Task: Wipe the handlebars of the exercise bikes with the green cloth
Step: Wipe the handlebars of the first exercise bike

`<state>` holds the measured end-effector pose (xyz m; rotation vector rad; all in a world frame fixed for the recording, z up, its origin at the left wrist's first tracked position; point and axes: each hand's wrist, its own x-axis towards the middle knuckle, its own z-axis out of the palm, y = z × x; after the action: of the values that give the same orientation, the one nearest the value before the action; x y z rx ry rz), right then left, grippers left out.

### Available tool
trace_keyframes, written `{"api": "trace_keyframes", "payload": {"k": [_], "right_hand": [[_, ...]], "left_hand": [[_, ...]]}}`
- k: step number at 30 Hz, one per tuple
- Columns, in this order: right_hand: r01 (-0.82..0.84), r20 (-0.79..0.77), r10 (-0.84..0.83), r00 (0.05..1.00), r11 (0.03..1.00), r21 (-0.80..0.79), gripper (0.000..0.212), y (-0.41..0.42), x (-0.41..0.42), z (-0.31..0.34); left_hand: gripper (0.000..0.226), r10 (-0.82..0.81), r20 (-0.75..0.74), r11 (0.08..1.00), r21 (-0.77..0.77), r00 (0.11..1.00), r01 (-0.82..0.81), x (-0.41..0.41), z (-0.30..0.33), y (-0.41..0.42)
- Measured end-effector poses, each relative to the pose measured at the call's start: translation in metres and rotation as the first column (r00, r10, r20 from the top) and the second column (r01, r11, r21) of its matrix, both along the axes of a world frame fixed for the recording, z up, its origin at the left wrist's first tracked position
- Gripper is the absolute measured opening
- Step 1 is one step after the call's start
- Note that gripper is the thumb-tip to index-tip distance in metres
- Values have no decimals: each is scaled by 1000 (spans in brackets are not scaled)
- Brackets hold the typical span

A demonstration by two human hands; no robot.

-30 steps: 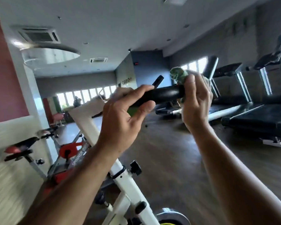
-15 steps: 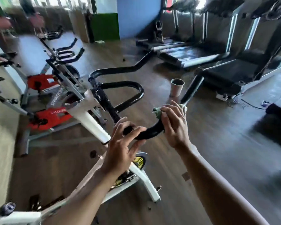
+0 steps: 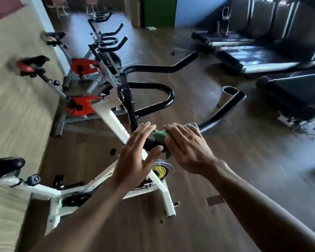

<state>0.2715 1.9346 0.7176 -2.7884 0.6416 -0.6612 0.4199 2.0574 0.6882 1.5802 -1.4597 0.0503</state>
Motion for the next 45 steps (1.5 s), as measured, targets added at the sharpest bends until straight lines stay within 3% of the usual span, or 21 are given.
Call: {"api": "trace_keyframes", "payload": {"k": [4, 6, 10, 15, 17, 22, 28, 34, 41, 45], "right_hand": [[-237, 66, 230, 971, 961, 143, 40, -42, -20, 12], [-248, 36, 246, 969, 968, 40, 41, -69, -33, 11], [-145, -71, 137, 988, 982, -120, 48, -112, -62, 0], [-182, -40, 178, 983, 964, -192, 43, -126, -67, -19], [-190, -2, 193, 981, 964, -186, 43, -129, -67, -22], [-196, 57, 210, 976, 963, -183, 42, -127, -66, -24], [-147, 118, 177, 977, 962, -231, 33, -118, -61, -31], [-131, 132, 167, 977, 959, -250, 31, -113, -60, -30], [-55, 137, 93, 986, 964, -260, 33, -98, -52, -33], [-54, 100, 80, 992, 969, -241, 36, -94, -50, -32]], "left_hand": [[57, 124, 83, 992, -1, 989, -124, -46, 21, -30], [60, 219, 190, 968, 83, 957, -238, -69, 26, -46], [64, 386, 480, 807, 238, 788, -540, -104, 25, -68], [55, 376, 598, 713, 301, 708, -633, -106, 17, -78], [52, 344, 624, 724, 299, 701, -621, -97, 18, -76], [54, 411, 529, 742, 278, 742, -610, -66, 21, -56], [41, 308, 661, 856, 121, 684, -502, -83, 5, -63], [36, 217, 566, 919, 156, 795, -362, -32, 16, -40], [38, 248, 629, 928, 64, 737, -366, -60, 2, -47], [36, 112, 550, 958, 161, 828, -237, -22, 14, -34]]}}
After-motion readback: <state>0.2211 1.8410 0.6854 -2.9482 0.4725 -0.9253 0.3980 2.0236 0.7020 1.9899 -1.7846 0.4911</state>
